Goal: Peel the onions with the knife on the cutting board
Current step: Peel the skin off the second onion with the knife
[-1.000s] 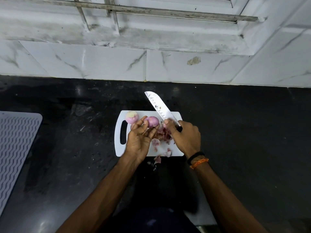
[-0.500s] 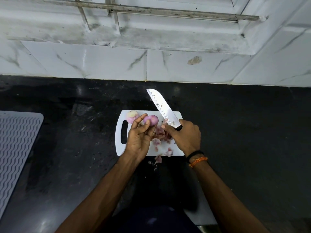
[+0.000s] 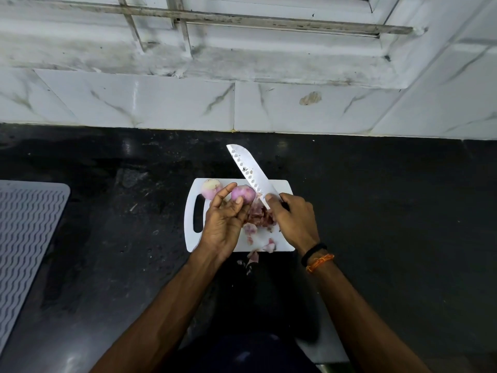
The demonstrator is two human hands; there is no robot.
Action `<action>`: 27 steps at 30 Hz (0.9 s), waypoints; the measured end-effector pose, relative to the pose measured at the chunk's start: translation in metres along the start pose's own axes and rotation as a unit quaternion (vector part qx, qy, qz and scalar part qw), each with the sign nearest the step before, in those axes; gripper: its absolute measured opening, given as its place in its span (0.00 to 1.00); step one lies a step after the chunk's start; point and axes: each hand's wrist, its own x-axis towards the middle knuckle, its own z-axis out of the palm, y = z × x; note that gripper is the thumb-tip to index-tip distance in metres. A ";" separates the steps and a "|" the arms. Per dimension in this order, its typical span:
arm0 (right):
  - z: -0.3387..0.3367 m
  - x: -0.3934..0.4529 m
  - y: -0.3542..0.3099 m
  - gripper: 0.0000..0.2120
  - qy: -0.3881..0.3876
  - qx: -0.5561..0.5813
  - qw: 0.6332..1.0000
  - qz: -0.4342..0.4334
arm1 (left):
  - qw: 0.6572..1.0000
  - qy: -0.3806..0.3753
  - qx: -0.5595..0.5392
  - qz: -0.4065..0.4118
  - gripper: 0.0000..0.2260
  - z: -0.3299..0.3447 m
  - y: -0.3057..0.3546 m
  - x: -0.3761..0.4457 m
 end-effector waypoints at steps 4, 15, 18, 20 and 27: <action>0.001 0.001 -0.001 0.27 0.039 -0.035 0.999 0.006 | 1.000 -0.003 -0.001 -0.001 0.21 -0.004 -0.002 0.002; 0.002 0.004 0.008 0.20 0.042 -0.039 0.998 -0.004 | 1.000 0.007 -0.002 -0.006 0.23 -0.005 -0.002 0.002; 0.001 0.006 0.003 0.20 0.026 -0.019 0.999 0.006 | 1.000 0.005 0.001 -0.006 0.25 -0.006 -0.003 0.002; 0.002 0.007 0.002 0.20 0.007 -0.015 1.000 0.005 | 1.000 0.002 0.003 -0.007 0.26 -0.005 -0.003 0.001; 0.005 0.007 0.004 0.21 -0.015 -0.059 0.998 -0.035 | 1.000 -0.014 0.004 -0.006 0.26 -0.008 -0.002 0.000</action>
